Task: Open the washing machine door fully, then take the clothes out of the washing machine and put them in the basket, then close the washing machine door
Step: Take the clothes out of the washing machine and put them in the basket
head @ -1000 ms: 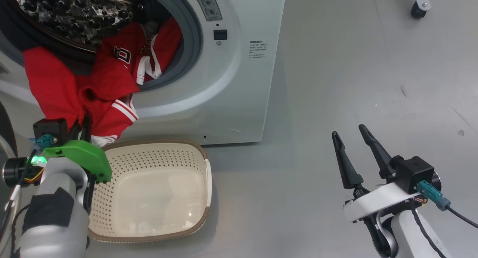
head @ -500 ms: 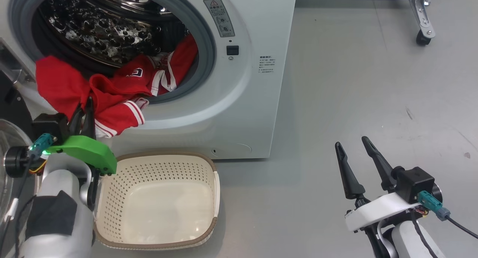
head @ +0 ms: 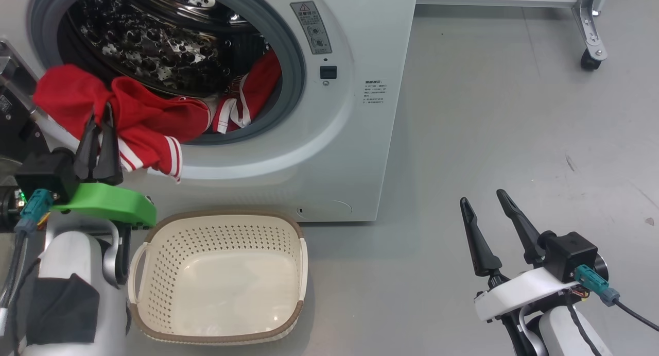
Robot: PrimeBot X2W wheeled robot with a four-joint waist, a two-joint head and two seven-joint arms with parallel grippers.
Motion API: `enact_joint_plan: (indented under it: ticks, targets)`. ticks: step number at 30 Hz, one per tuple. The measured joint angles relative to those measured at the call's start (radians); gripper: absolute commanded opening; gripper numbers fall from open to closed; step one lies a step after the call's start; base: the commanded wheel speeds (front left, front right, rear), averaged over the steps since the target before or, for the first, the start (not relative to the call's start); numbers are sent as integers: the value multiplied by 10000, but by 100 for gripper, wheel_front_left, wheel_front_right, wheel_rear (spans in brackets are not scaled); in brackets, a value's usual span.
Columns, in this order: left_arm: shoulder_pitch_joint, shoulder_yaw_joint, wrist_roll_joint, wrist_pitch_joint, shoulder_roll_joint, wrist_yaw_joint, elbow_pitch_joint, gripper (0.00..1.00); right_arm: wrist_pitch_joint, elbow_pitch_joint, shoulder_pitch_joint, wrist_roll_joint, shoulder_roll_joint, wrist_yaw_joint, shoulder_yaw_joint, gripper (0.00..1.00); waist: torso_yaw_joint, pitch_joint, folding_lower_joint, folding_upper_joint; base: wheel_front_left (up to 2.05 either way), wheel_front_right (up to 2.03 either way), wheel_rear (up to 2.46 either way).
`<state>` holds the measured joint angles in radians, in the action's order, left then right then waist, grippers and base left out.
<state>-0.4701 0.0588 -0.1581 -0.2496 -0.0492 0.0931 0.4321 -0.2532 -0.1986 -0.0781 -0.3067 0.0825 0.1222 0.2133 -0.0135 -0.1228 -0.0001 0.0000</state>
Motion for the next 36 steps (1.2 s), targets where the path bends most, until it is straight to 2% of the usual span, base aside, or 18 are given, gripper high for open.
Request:
enact_joint_plan:
  ticks: [5, 12, 18, 24, 36]
  targets:
    - [191, -190, 550, -27, -2, -144, -1106, 0, 0, 6, 3, 0, 0, 0, 38, 100, -23, -7, 1, 0, 0, 0, 0]
    - [796, -221, 585, -27, 15, -232, -2209, 0, 0, -8, 9, 0, -12, 0, 134, 100, 13, 62, 1, 0, 0, 0, 0]
    - [1358, -196, 583, -27, 33, -276, -2512, 0, 0, -8, 41, 0, -17, 0, 198, 100, 64, 85, 1, 0, 0, 0, 0]
    - [1907, -430, 558, -27, 46, -272, -2376, 0, 0, -12, 64, 0, -23, 0, 221, 100, 121, 79, 1, 0, 0, 0, 0]
    - [2833, -865, 525, -23, 69, -249, -986, 0, 0, 44, 61, 2, 4, 0, 462, 100, 297, -320, 1, 0, 0, 0, 0]
